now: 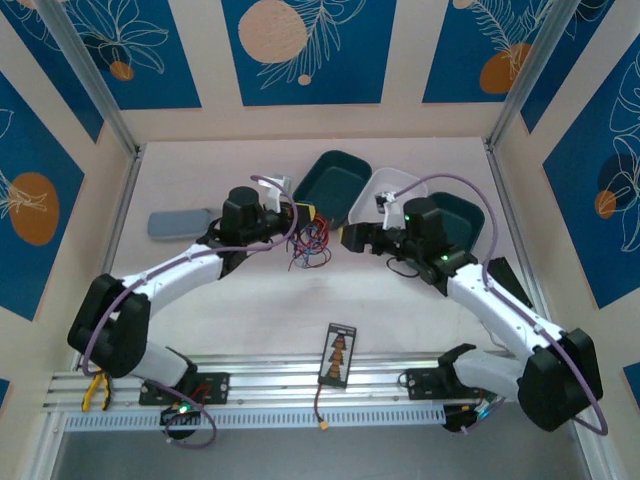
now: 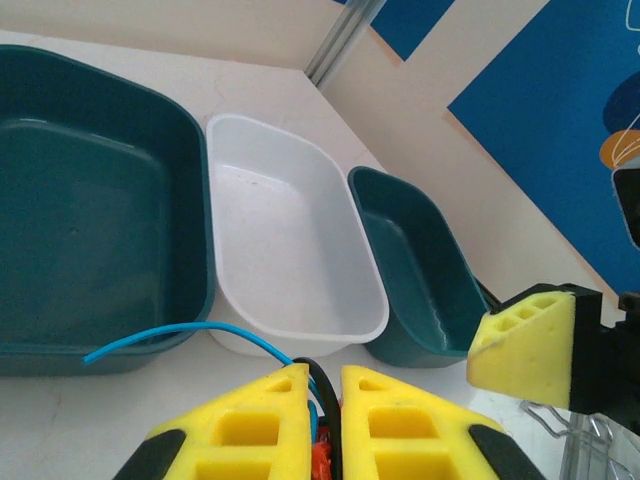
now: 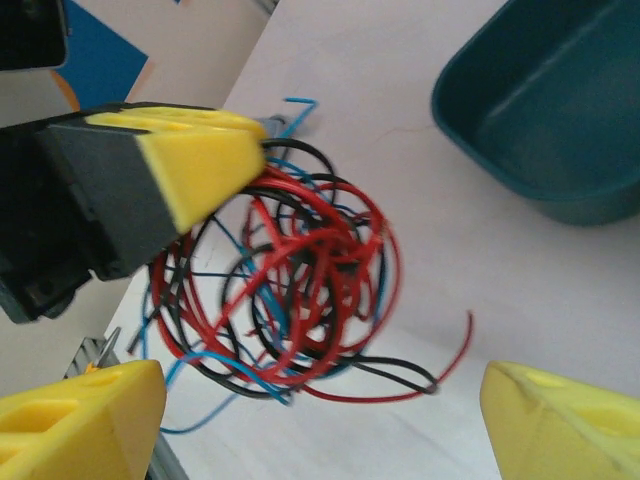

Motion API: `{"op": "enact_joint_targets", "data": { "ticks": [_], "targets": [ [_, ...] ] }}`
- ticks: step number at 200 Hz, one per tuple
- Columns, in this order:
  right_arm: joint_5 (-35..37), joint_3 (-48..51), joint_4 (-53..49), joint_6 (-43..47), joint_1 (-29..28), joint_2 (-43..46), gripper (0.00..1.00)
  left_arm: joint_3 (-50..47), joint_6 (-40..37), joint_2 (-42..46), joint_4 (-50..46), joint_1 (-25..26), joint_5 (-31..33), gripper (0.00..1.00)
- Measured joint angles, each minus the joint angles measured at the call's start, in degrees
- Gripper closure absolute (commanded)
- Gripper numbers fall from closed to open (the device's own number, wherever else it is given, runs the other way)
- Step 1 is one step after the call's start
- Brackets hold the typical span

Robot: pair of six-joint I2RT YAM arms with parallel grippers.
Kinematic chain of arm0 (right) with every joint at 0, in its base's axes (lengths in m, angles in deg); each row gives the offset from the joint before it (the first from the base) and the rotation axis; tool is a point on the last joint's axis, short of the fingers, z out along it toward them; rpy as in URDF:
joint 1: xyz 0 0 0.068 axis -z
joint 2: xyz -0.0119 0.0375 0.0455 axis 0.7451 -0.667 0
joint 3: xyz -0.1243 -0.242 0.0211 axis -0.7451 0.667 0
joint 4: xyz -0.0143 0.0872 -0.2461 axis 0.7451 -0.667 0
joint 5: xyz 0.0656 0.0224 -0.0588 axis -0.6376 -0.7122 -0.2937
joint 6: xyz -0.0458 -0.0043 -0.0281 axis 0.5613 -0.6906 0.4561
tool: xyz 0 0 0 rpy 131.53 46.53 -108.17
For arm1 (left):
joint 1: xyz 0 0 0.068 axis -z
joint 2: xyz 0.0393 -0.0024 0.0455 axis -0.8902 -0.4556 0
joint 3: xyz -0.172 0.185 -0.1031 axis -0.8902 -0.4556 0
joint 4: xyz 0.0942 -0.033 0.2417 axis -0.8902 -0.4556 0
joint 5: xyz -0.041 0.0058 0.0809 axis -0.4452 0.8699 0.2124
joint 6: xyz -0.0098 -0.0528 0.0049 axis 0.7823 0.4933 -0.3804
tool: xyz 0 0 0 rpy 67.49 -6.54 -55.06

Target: Untangle the cables

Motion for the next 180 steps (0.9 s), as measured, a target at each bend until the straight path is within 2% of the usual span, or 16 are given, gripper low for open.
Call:
{"op": "enact_joint_targets", "data": {
  "ticks": [38,87,143,180],
  "targets": [
    [0.85,-6.12,-1.38,-1.68,-4.17,-7.87,0.26,0.0,-0.07,-0.24,-0.2,0.0,0.0,1.0],
    [1.51,-11.58,-4.44,-4.31,-5.53,-16.35,0.5,0.0,-0.2,-0.24,-1.14,0.0,0.35,1.0],
    [2.8,-11.28,-6.38,-7.34,-5.31,-17.44,0.74,0.0,-1.31,-0.22,-3.72,-0.07,3.23,1.0],
    [4.17,-8.68,-6.88,-9.16,-4.09,-15.69,0.8,-0.02,-2.16,0.17,-6.21,-0.55,5.62,0.81]
  ]
}}
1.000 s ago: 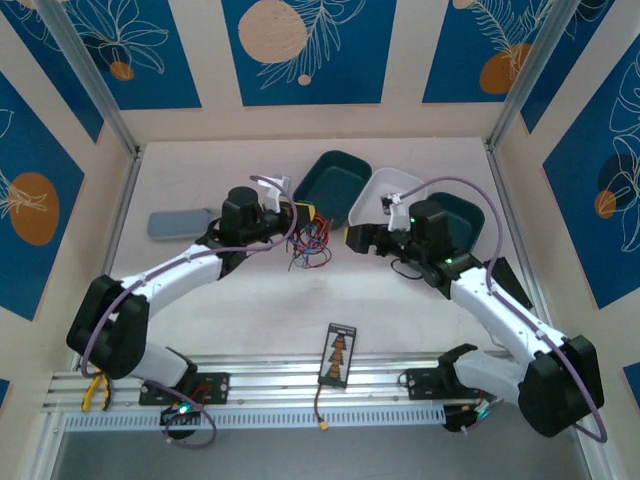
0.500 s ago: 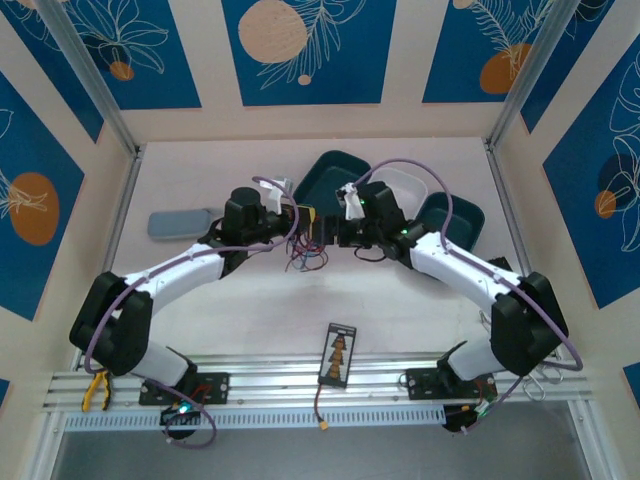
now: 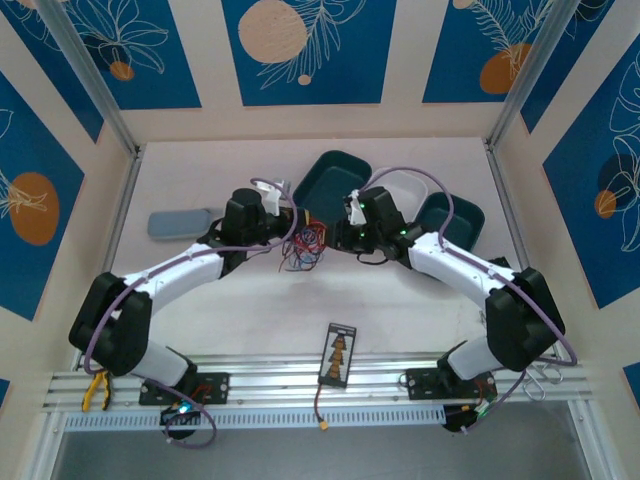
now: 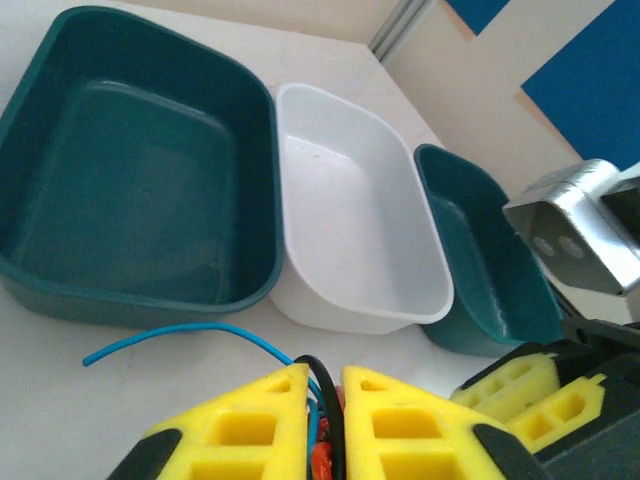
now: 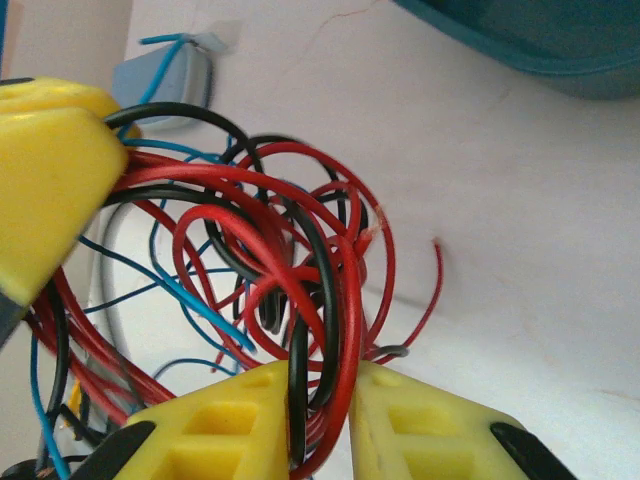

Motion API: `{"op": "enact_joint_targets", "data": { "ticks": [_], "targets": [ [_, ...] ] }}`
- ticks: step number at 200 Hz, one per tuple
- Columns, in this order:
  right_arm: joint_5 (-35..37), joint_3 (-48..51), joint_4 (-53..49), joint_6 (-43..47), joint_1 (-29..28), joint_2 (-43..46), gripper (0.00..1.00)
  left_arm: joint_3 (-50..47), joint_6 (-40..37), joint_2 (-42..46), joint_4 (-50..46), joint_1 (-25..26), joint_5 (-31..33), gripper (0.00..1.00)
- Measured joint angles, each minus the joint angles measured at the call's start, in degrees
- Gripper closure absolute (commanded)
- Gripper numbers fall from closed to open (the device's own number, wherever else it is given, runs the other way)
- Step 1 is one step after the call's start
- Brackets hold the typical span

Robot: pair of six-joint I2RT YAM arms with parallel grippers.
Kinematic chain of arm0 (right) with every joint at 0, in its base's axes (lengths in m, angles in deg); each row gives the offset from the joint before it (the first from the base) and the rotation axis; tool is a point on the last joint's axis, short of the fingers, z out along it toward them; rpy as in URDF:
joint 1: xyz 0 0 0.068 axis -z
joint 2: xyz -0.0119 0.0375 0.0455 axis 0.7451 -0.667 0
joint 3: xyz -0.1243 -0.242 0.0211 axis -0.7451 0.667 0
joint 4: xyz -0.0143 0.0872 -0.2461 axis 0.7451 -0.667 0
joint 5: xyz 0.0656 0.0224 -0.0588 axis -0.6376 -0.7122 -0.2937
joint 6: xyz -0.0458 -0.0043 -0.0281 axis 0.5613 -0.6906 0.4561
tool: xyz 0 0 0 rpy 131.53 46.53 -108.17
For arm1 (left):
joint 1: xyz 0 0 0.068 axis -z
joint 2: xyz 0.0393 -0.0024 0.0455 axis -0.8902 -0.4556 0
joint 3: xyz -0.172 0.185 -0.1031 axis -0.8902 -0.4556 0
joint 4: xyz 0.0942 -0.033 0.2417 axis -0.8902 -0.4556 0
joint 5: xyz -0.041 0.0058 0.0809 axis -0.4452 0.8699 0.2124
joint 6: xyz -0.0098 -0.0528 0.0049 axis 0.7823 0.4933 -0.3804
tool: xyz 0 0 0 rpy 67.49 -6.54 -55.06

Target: Untangle the cables

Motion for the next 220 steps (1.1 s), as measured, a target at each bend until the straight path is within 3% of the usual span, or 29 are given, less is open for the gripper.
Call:
{"op": "enact_joint_targets", "data": {
  "ticks": [47,93,131,158,201,220],
  "targets": [
    [2.12,1.7,-1.97,-0.44,1.6,1.33,0.81,-0.17,-2.99,3.37,-3.89,-2.03,4.11,0.7],
    [2.56,1.27,-3.1,-0.46,0.85,0.66,0.82,-0.92,-5.51,5.9,-8.81,-2.4,8.11,0.46],
    [5.81,-0.94,-6.64,-0.46,-0.94,-1.2,0.81,-1.31,-6.43,6.38,-13.49,-2.32,9.66,0.0],
    [7.63,-2.1,-9.57,-1.11,-1.14,-2.8,0.8,-2.62,-4.63,5.9,-14.4,-1.49,9.64,0.0],
    [8.96,-5.01,-12.85,-2.71,-0.74,-6.47,0.7,-3.37,-0.55,0.68,-11.91,-0.17,9.2,0.0],
    [8.92,-5.88,-13.38,-3.13,-0.26,-8.26,0.66,-3.17,0.68,-1.86,-10.43,0.17,8.11,0.07]
  ]
}}
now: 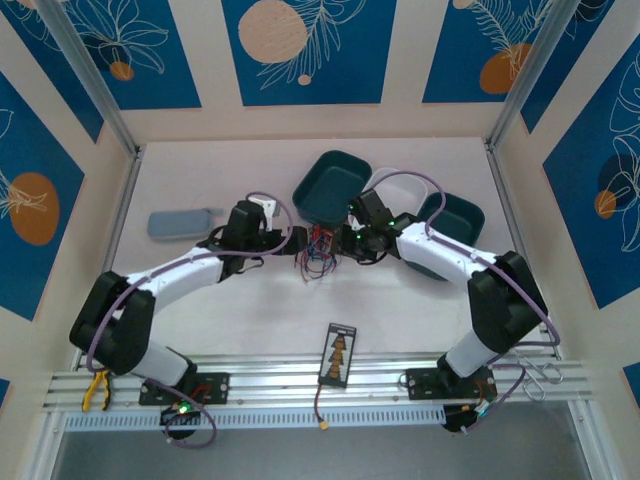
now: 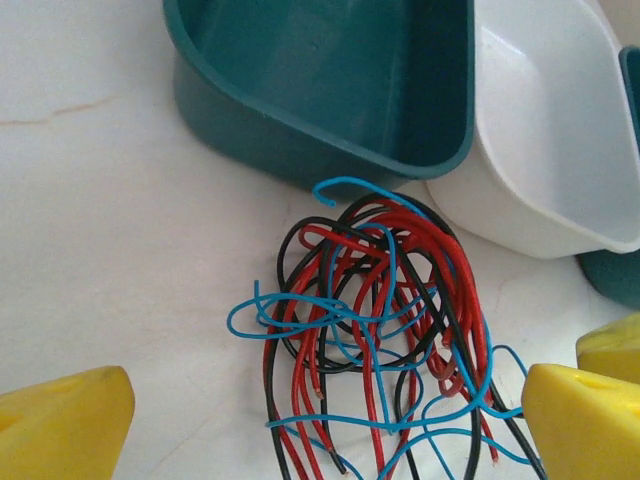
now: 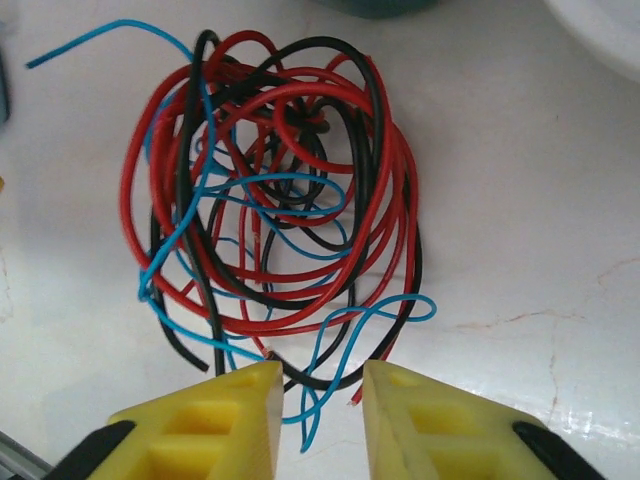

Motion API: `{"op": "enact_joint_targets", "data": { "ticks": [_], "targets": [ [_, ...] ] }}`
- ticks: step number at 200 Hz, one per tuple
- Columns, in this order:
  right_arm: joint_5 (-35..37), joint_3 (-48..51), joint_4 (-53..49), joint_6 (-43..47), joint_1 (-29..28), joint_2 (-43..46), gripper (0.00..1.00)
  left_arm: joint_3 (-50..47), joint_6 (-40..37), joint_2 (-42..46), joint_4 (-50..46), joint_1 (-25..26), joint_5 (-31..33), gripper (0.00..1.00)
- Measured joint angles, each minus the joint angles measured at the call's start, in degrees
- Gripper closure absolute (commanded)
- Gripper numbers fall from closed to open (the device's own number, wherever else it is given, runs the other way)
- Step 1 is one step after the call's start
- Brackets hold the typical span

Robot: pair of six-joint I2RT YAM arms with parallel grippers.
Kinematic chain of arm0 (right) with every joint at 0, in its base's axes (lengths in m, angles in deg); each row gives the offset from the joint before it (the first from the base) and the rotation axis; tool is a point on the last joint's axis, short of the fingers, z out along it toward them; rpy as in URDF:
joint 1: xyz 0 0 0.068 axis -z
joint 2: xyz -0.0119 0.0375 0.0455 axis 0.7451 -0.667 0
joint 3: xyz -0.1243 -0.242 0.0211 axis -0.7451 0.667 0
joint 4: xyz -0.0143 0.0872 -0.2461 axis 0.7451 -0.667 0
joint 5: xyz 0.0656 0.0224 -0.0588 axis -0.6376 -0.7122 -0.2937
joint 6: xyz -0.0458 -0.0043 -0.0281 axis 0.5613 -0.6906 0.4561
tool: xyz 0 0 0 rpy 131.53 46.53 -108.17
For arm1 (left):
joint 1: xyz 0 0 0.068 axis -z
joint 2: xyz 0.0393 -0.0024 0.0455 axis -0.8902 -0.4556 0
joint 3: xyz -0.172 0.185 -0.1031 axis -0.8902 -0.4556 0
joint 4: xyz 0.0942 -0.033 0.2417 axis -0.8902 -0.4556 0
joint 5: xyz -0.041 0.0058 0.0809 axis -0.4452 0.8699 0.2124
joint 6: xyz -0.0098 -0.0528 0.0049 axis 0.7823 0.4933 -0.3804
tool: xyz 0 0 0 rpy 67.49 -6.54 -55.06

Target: Untangle the cables

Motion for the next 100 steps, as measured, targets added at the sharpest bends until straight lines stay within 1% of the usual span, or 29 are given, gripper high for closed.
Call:
{"op": "enact_joint_targets", "data": {
  "ticks": [33,61,100],
  "targets": [
    [-0.02,-1.79,-0.24,-0.28,0.9,-3.19,0.65,2.47,1.7,-4.37,1.88,0.37,-1.29,0.18],
    [-0.68,-2.82,0.37,-0.31,2.1,-5.6,0.65,4.22,2.86,-6.75,4.07,0.5,-2.19,0.21],
    [-2.54,-4.72,1.92,-0.26,2.82,-10.29,0.65,4.46,3.93,-8.63,5.42,0.5,-2.8,0.29]
  ]
}}
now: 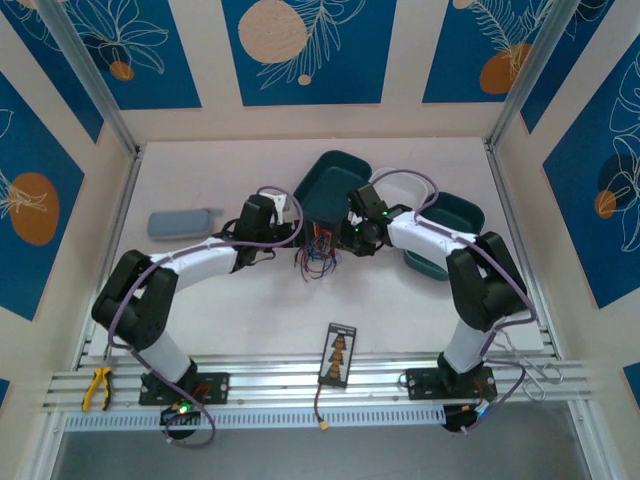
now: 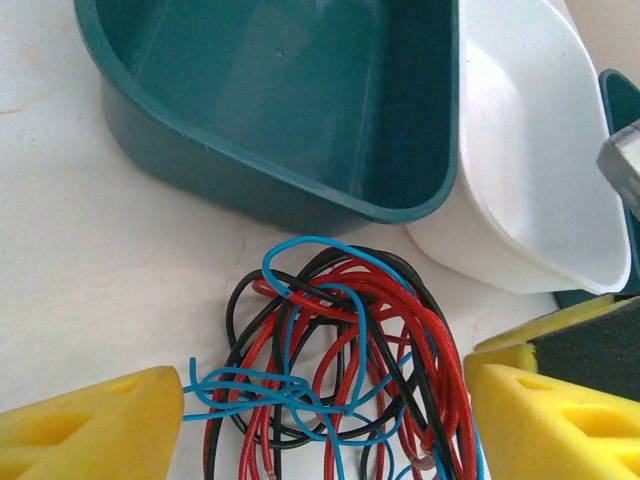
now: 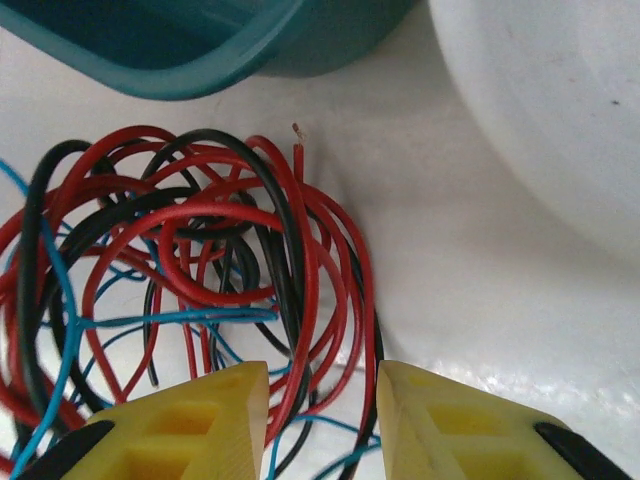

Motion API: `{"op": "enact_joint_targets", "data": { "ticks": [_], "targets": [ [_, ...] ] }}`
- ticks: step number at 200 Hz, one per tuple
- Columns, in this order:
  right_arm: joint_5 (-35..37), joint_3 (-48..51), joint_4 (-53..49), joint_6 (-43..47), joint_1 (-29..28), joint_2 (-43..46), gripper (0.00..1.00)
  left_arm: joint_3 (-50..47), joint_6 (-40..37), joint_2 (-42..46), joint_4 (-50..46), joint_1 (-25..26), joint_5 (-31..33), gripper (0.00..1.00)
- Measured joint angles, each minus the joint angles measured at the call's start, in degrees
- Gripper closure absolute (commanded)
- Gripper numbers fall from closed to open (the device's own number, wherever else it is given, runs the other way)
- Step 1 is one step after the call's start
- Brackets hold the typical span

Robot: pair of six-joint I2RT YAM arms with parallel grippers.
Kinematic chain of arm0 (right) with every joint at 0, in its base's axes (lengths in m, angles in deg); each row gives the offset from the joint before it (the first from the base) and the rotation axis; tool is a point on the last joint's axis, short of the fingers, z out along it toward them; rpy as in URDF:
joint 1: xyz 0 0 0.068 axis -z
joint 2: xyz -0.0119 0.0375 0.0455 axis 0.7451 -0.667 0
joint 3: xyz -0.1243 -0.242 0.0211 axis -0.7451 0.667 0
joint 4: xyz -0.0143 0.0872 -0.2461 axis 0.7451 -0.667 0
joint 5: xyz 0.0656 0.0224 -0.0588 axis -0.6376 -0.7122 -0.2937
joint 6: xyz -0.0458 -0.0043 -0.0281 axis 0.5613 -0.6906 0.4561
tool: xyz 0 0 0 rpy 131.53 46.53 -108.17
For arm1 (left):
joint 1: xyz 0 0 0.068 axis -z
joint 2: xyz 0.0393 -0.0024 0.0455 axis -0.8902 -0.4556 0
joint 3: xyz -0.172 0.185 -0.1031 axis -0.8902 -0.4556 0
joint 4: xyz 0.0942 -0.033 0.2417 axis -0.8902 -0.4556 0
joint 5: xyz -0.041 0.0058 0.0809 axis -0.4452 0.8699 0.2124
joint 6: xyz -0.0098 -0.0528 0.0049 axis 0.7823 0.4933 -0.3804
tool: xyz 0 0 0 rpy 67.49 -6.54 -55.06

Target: Untangle the cables

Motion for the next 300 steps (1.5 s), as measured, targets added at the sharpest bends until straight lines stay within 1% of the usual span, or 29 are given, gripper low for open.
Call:
{"op": "enact_joint_targets", "data": {
  "ticks": [21,43,51,59,66,82,90,112,138,150,179,212,230,236,246,260,300],
  "targets": [
    [-1.22,-0.04,1.11,-0.02,-0.13,-1.27,0.67,0.0,0.31,-0.79,0.11,0.0,-0.02,0.39],
    [-2.36,-0.04,2.01,-0.31,-0.22,-1.36,0.79,0.0,0.66,-1.55,0.15,0.0,-0.02,0.51],
    [-2.67,-0.04,2.29,-0.13,-0.22,-1.36,0.84,-0.02,0.98,-1.7,0.15,0.0,0.02,0.57],
    [-2.78,0.04,2.45,-0.28,-0.22,-1.36,0.88,-0.04,0.85,-1.7,0.2,0.0,0.02,0.67],
    [-2.91,0.13,2.62,-0.48,-0.22,-1.33,0.91,-0.11,0.94,-1.7,0.35,0.0,0.04,0.74],
    [-2.86,0.98,3.17,-0.59,-0.22,-1.05,0.97,-0.63,0.72,-1.7,1.42,0.0,0.07,0.86],
    [-2.86,1.79,3.17,-0.42,-0.22,-0.44,1.0,-1.03,0.92,-1.7,1.77,0.0,0.24,0.89],
    [-2.38,4.15,2.56,-0.22,-0.22,2.56,1.0,-2.32,0.98,-1.68,1.86,0.0,1.03,0.95],
    [-1.75,5.2,1.64,0.63,-0.24,7.96,1.0,-4.11,0.79,-0.94,1.46,0.0,2.19,0.96],
    [-1.31,5.27,1.4,1.27,-0.52,10.86,1.0,-4.9,0.57,0.09,1.29,0.0,2.73,0.94],
    [0.13,5.11,0.76,3.32,-2.21,16.81,1.0,-6.27,-0.96,4.24,1.05,0.0,3.78,0.73],
    [1.09,3.34,-1.01,4.92,-3.52,19.32,1.0,-6.67,-3.1,9.09,1.03,0.0,4.11,0.53],
    [1.27,1.97,-1.46,5.7,-4.11,19.85,1.0,-6.73,-3.82,10.91,0.98,-0.02,3.74,0.37],
    [1.27,1.53,-1.62,5.99,-4.24,20.09,1.0,-6.73,-4.13,11.39,1.01,0.0,3.5,0.33],
    [1.27,0.81,-1.79,6.51,-4.55,20.46,1.0,-6.73,-4.96,11.96,1.03,0.0,3.04,0.3],
    [1.38,-0.22,-1.88,7.21,-5.2,20.96,1.0,-6.73,-5.29,12.07,1.01,0.0,2.73,0.29],
    [3.08,-3.48,-3.08,10.47,-7.87,23.19,1.0,-6.71,-4.35,10.21,1.6,0.13,2.6,0.21]
  ]
}}
